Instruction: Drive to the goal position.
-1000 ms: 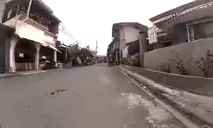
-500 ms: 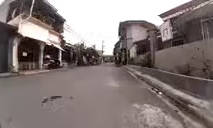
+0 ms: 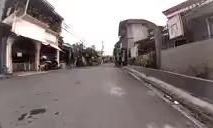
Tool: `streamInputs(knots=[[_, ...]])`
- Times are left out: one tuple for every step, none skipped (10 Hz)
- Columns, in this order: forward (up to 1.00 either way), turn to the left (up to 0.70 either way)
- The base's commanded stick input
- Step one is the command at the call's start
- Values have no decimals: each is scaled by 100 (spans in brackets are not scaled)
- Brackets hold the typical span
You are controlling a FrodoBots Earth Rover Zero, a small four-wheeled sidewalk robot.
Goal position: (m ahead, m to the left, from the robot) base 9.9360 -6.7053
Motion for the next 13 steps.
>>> streamInputs(knots=[[100, 0], [100, 0], [100, 0], [100, 0], [100, 0], [100, 0], [100, 0], [100, 0], [100, 0], [100, 0], [100, 0], [100, 0], [100, 0]])
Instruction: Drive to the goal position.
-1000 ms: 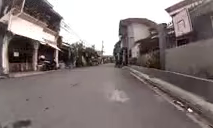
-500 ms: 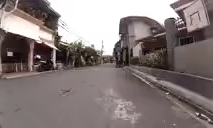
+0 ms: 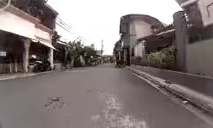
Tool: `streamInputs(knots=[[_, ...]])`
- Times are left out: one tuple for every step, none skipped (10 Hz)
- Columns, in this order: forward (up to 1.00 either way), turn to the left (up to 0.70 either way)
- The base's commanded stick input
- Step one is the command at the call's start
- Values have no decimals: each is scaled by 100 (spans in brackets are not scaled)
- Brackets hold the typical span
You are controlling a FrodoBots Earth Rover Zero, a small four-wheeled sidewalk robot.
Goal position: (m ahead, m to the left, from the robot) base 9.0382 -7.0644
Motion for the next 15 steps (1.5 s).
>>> streamInputs(knots=[[100, 0], [100, 0], [100, 0], [100, 0], [100, 0], [100, 0], [100, 0], [100, 0], [100, 0], [100, 0], [100, 0], [100, 0], [100, 0], [100, 0], [100, 0]])
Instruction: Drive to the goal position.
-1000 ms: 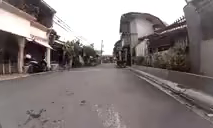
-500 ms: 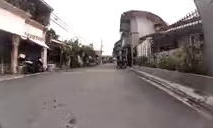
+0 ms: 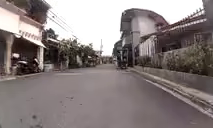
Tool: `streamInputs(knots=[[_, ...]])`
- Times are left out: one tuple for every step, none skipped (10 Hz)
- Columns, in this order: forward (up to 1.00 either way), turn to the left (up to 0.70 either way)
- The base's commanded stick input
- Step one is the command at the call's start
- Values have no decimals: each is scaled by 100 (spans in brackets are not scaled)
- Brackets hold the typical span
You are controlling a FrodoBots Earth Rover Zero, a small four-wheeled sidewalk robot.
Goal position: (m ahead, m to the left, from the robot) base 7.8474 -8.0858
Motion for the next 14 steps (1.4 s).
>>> streamInputs(knots=[[100, 0], [100, 0], [100, 0], [100, 0], [100, 0], [100, 0], [100, 0], [100, 0], [100, 0], [100, 0], [100, 0], [100, 0], [100, 0], [100, 0]])
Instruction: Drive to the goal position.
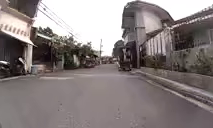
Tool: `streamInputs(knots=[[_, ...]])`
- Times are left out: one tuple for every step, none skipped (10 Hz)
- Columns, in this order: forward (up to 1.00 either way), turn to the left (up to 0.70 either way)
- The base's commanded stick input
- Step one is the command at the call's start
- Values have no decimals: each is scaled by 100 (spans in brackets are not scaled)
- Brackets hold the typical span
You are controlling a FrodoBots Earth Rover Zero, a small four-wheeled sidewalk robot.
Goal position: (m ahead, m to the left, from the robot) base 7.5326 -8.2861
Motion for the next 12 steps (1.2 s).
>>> streamInputs(knots=[[100, 0], [100, 0], [100, 0], [100, 0], [100, 0], [100, 0], [100, 0], [100, 0], [100, 0], [100, 0], [100, 0], [100, 0]])
